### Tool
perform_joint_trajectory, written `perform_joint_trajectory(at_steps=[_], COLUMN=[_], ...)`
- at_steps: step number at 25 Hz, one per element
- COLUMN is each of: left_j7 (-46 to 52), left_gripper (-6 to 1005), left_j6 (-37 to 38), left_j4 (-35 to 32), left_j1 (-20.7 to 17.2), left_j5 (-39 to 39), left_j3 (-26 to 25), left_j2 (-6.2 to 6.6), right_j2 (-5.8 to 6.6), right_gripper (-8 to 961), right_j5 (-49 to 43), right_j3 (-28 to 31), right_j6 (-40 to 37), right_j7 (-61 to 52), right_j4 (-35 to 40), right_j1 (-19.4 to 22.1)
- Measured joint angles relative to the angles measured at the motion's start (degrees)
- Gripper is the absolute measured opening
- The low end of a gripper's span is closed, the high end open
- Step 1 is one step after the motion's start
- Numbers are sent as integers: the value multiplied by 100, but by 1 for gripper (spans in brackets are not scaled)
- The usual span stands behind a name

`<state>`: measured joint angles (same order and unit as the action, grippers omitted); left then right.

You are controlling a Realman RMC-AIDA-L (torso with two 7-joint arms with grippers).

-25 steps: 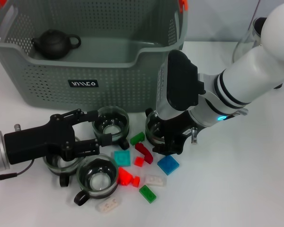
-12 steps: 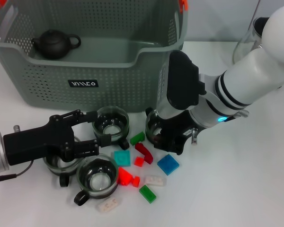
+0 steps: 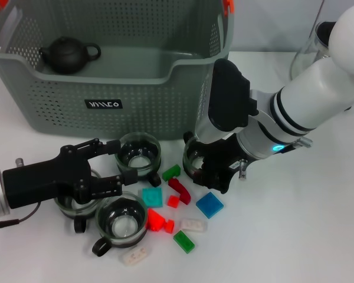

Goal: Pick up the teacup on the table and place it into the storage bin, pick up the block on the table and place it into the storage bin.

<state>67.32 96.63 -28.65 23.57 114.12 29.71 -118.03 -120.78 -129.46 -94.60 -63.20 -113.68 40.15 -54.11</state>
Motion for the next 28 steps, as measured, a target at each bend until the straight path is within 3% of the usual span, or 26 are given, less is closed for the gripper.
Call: perform_joint_trajectory(at_steps=[4, 9, 18, 24, 28], left_j7=[0, 0, 0, -11, -84], left_gripper=[841, 841, 842, 841, 841], left_j6=[27, 38, 205, 300, 385], left_j4=[0, 0, 0, -26, -33], left_j1=[-13, -28, -43, -110, -144], left_j5=[3, 10, 14, 15, 15], left_j3=[1, 23, 31, 36, 36], left_j2=[7, 8, 9, 35, 53], right_j2=[30, 57, 52, 59, 59], right_gripper=[67, 67, 66, 66, 67], right_j5=[41, 22, 81, 324, 674], right_j3=[18, 231, 1063, 1457, 1993], right_j6=[-246, -849, -2665, -3533, -3889], right_j7=[-63, -167, -337, -761, -976], right_j4=[251, 1139, 2651, 3708, 4289], right_j1=[142, 645, 1281, 1455, 1248])
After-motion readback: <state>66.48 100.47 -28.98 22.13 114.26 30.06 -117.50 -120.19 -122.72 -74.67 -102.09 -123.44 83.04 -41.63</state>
